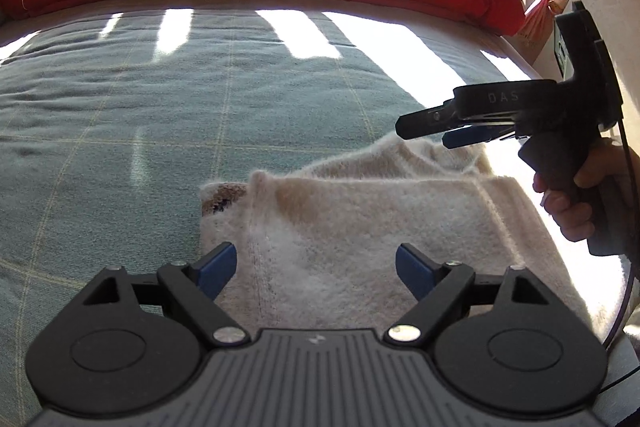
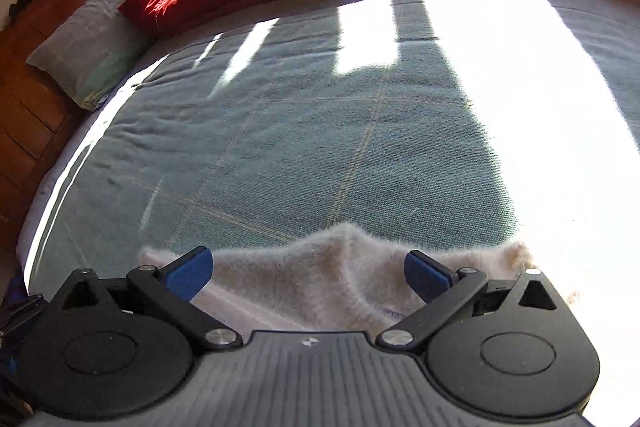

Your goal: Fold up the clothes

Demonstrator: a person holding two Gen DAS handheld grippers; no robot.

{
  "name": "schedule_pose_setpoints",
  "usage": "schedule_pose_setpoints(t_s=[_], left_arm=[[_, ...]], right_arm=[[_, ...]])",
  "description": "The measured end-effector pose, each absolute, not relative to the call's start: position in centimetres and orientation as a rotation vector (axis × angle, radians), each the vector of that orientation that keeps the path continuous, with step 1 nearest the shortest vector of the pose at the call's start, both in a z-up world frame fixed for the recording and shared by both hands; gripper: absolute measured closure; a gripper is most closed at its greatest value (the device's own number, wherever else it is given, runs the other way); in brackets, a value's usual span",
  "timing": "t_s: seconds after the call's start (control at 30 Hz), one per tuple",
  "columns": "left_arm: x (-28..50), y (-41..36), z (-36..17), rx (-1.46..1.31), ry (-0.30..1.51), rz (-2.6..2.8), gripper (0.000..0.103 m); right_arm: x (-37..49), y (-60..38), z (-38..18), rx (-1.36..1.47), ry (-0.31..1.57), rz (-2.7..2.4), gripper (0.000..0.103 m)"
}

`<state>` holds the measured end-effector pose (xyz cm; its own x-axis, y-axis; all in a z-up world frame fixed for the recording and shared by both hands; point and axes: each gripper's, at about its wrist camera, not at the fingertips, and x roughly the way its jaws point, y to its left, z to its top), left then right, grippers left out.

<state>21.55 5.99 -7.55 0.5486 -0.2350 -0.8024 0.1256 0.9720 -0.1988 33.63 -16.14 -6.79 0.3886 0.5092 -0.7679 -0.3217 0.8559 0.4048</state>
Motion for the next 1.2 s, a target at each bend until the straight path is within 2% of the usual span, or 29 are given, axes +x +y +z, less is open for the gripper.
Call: schedule_pose_setpoints(t_s=[0.23, 0.37, 0.6, 0.8, 1.03, 1.2], left_arm=[[24.0, 4.0, -2.6, -0.092, 1.056, -0.265, 0.016], [24.9, 2.8, -1.5, -0.056, 1.099, -0.320, 0.014], [24.9, 1.7, -6.6, -0.092, 1.151, -0.368, 0.013], [23.2, 3.6, -11.7, -0.152, 1.064, -0.301, 0.014], [18.6, 3.0, -8.1, -0.151, 0.947, -0.349, 0.014], [14.7, 1.0, -7.9, -0.163, 0.971, -0.410, 0.013]], right_arm=[[33.2, -20.0, -1.6, 0.269, 1.103, 0.453, 0.000], [32.2, -22.6, -1.2, 0.360, 1.167, 0.385, 0.000], [28.7, -25.5, -4.9, 0.457, 1.182, 0.265, 0.000], [25.6, -27.4, -6.1, 0.453, 1.039, 0.176, 0.000], [19.9, -30.4, -3.2, 0.563, 0.915, 0.160, 0.000], [15.8, -31.9, -3.5, 0.658, 0.971, 0.167, 0.000]])
